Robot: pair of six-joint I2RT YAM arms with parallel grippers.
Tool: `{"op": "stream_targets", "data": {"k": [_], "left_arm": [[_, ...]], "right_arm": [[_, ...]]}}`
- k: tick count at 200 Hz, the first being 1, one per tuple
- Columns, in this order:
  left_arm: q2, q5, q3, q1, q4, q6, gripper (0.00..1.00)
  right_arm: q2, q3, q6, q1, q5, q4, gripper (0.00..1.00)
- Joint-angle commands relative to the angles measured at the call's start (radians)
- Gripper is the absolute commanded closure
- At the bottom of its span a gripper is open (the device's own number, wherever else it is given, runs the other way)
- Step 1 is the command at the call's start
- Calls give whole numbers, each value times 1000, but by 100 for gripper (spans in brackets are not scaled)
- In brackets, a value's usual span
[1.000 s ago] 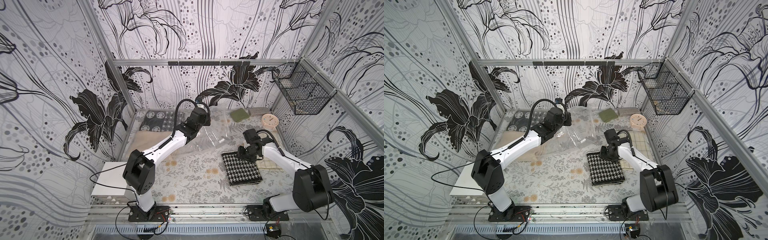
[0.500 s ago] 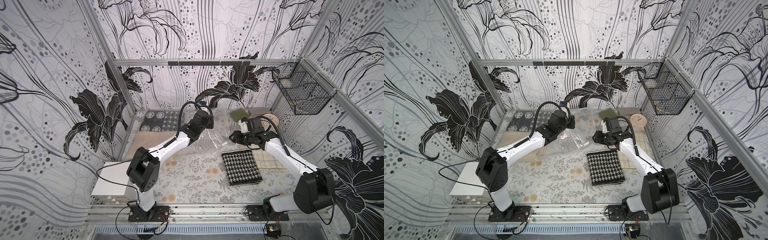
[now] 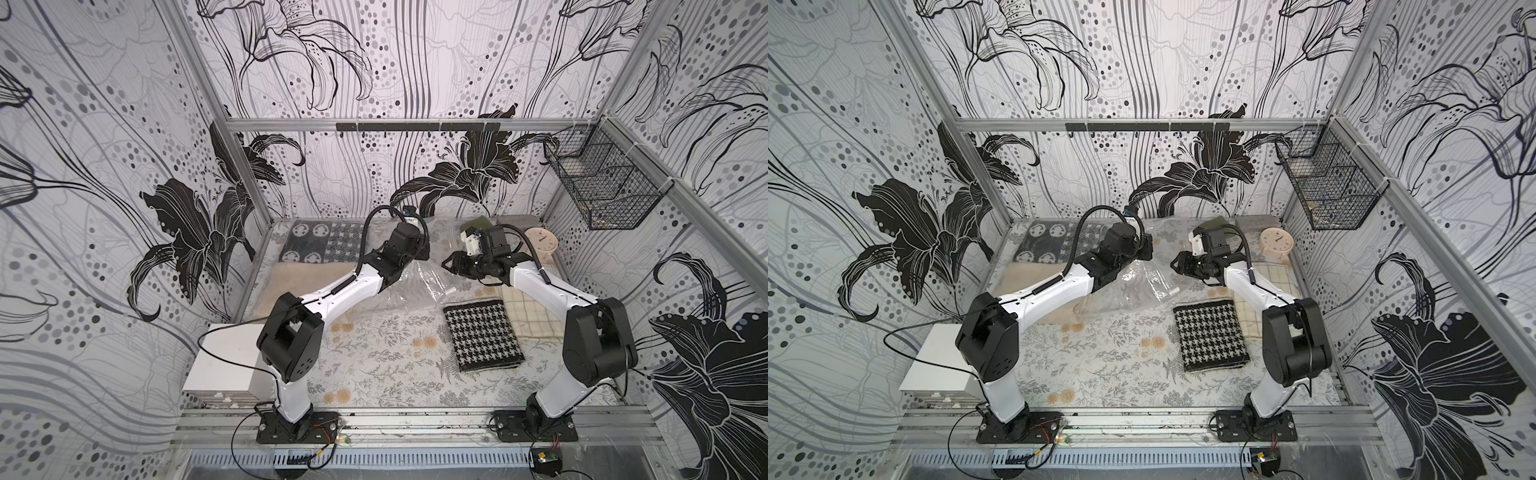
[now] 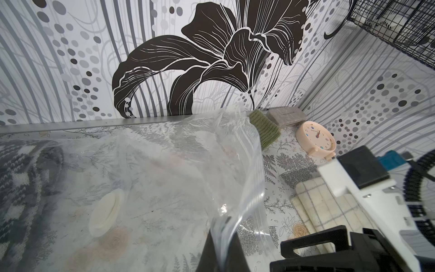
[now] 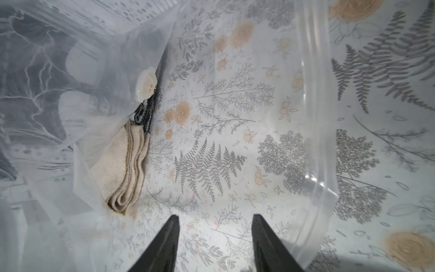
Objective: Take the scarf out of the vacuum bag
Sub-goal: Take out the scarf from the vacuum bag.
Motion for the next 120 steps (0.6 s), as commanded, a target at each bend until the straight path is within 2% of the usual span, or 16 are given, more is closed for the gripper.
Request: {"op": "stream_targets", "data": {"k": [1, 120], "left_arm": [[26, 4, 17, -5, 10, -6, 100], [65, -1, 64, -4, -30, -41, 100]], "right_arm": [[16, 10, 15, -2, -57, 42, 48], [-12, -36, -38, -4, 24, 18, 48]]}}
